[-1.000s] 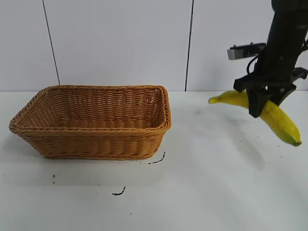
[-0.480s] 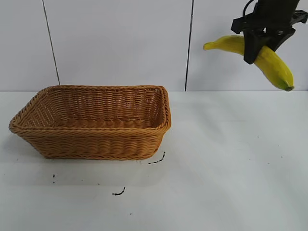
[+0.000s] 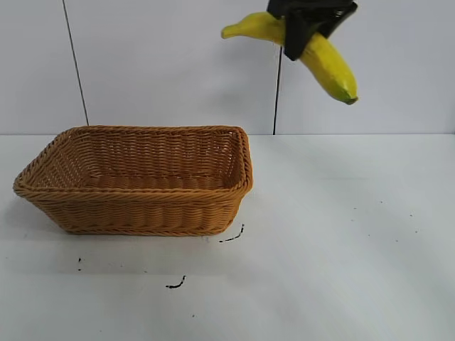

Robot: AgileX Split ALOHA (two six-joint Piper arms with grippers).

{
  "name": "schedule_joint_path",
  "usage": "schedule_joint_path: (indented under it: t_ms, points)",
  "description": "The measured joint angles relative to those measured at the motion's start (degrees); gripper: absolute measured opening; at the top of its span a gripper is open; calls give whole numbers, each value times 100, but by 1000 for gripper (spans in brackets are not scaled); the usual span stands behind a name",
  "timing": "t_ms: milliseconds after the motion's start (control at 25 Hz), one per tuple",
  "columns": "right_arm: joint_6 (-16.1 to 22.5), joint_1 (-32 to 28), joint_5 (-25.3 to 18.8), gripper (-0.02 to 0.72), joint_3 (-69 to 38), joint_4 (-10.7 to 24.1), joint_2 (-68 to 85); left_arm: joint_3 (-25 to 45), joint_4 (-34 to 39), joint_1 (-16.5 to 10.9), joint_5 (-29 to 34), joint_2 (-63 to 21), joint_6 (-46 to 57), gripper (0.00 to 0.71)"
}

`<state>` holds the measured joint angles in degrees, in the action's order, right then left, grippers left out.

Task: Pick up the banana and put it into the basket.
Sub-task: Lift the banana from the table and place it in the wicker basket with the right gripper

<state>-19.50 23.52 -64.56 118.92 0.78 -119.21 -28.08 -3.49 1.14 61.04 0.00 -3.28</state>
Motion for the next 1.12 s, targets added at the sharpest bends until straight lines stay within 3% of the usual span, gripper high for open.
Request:
schedule_joint_path:
  t_ms: [320,480,840,1120]
  points:
    - [-882,1179,841,315,17,13,-261,0,0,0,0,0,0,695]
    - [-1217,1528,1495,315,17,252,-572,0,0,0,0,0,0,695]
    - [-1264,1625,2665,315,17,437,-1430,0,0,0,0,0,0,695]
    - [-1264,1625,2999,315,17,641,-2065,0,0,0,0,0,0,695]
